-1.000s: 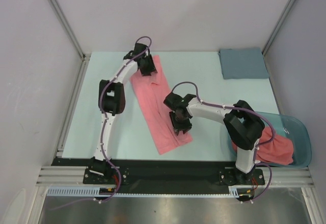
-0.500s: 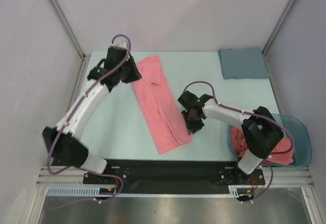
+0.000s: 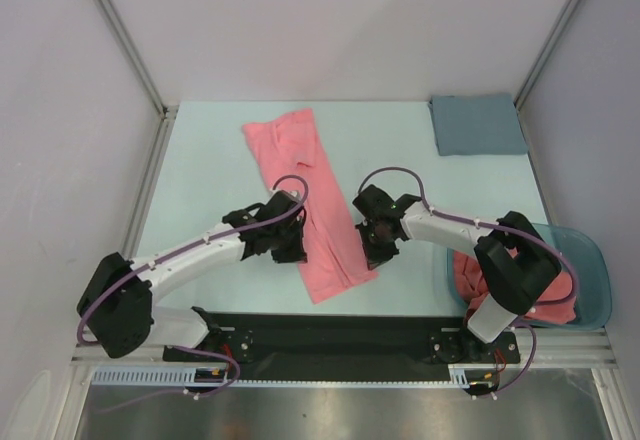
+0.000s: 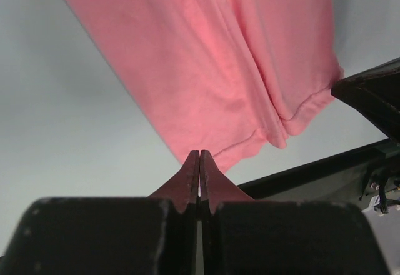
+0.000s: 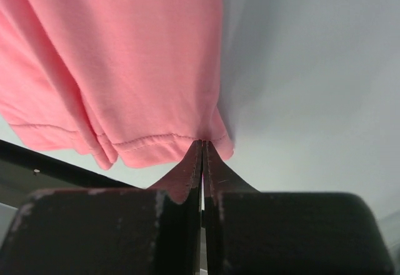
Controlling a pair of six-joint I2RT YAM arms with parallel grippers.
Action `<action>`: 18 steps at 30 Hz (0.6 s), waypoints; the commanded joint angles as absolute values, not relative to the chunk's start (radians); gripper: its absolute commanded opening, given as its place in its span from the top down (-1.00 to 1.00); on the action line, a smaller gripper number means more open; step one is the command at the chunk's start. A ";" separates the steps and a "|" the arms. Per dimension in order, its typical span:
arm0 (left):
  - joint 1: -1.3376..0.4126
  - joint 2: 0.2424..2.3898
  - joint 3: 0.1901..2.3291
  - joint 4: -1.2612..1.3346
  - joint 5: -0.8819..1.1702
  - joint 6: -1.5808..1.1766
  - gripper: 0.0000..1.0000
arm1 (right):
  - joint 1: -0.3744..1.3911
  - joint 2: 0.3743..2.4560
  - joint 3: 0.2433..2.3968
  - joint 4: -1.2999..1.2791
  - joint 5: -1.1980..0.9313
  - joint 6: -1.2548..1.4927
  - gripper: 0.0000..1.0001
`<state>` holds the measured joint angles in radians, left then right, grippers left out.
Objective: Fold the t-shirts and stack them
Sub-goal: Fold the tshirt
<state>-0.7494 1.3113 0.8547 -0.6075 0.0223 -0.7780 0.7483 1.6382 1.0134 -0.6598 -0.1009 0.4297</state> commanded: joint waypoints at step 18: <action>-0.879 1.437 0.736 -0.353 0.092 -0.982 0.99 | 0.742 1.589 0.983 -0.621 -0.126 0.423 1.00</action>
<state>-0.8585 1.4445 0.7509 -0.3817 0.0776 -0.9394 0.7460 1.5948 0.9703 -0.6445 -0.1154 0.4339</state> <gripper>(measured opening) 0.007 0.010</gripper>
